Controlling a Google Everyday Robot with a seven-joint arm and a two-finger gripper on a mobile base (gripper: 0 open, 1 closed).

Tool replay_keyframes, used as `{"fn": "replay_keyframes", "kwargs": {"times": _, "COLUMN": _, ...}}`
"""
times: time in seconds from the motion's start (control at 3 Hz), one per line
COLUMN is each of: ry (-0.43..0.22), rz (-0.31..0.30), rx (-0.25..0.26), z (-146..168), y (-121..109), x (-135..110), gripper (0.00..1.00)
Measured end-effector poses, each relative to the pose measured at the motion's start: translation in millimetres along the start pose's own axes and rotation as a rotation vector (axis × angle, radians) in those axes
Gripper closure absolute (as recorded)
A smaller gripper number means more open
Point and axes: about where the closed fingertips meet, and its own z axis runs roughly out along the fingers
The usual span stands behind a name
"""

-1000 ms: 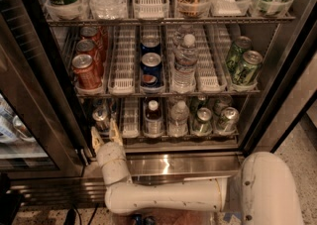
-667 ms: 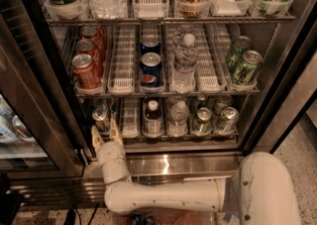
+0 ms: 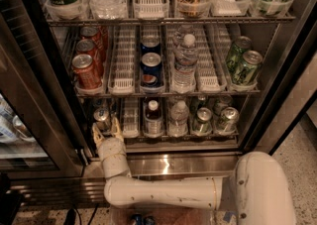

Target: Pick redbull can from bottom shelf of fridge

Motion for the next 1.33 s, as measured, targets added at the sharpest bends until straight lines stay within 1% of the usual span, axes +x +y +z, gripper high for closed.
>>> {"fn": "replay_keyframes", "kwargs": {"times": 0.33, "ry": 0.001, "rz": 0.002, "rx": 0.000, "z": 0.3, "y": 0.1, "x": 0.5, "gripper": 0.60}}
{"fn": "replay_keyframes", "kwargs": {"times": 0.67, "ry": 0.001, "rz": 0.002, "rx": 0.000, "z": 0.3, "y": 0.1, "x": 0.5, "gripper": 0.83}}
{"fn": "replay_keyframes", "kwargs": {"times": 1.0, "ry": 0.001, "rz": 0.002, "rx": 0.000, "z": 0.4, "y": 0.0, "x": 0.4, "gripper": 1.00}}
{"fn": "replay_keyframes", "kwargs": {"times": 1.33, "ry": 0.001, "rz": 0.002, "rx": 0.000, "z": 0.5, "y": -0.1, "x": 0.1, "gripper": 1.00}}
